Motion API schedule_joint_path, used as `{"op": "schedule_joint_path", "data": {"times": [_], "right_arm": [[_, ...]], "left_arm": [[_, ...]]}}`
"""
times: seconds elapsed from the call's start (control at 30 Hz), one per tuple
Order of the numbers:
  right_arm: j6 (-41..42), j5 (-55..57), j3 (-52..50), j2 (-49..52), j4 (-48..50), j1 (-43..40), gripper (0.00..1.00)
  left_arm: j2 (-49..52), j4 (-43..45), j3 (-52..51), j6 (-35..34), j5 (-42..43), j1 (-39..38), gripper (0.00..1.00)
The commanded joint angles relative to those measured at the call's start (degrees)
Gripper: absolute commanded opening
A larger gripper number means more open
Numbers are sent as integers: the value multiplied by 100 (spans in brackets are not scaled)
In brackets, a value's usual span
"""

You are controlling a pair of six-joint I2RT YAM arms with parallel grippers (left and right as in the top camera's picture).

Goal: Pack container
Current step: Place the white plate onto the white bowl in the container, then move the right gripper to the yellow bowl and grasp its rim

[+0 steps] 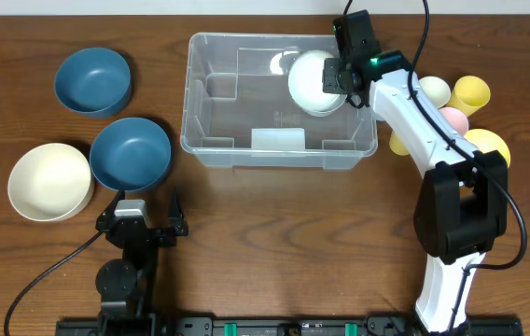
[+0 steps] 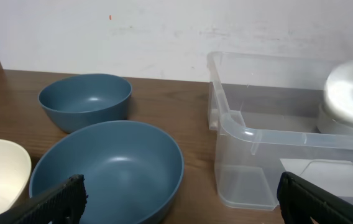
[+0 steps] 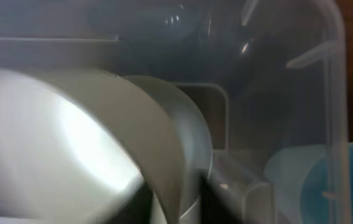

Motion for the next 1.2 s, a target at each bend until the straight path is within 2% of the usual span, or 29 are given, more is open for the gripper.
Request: {"op": "schedule_joint_path", "data": {"times": [0.0, 0.07, 0.3, 0.53, 0.7, 0.93, 1.17], "right_arm": [[-92, 142, 140, 11, 42, -44, 70], [-149, 138, 146, 11, 15, -44, 74], [-479, 98, 538, -92, -579, 96, 76], [-640, -4, 1915, -444, -2225, 461, 94], [-39, -11, 2507, -822, -3436, 339, 95], [710, -59, 2524, -1384, -4819, -885, 94], [883, -59, 2522, -1641, -5604, -2540, 94]], "left_arm": [[-35, -208, -92, 79, 24, 20, 98], [-35, -208, -92, 79, 24, 20, 98], [-35, -208, -92, 79, 22, 20, 98], [-35, -208, -92, 79, 22, 20, 98], [-35, -208, -92, 79, 24, 20, 98], [-35, -208, -92, 79, 22, 20, 98], [-35, -208, -92, 79, 22, 20, 98]]}}
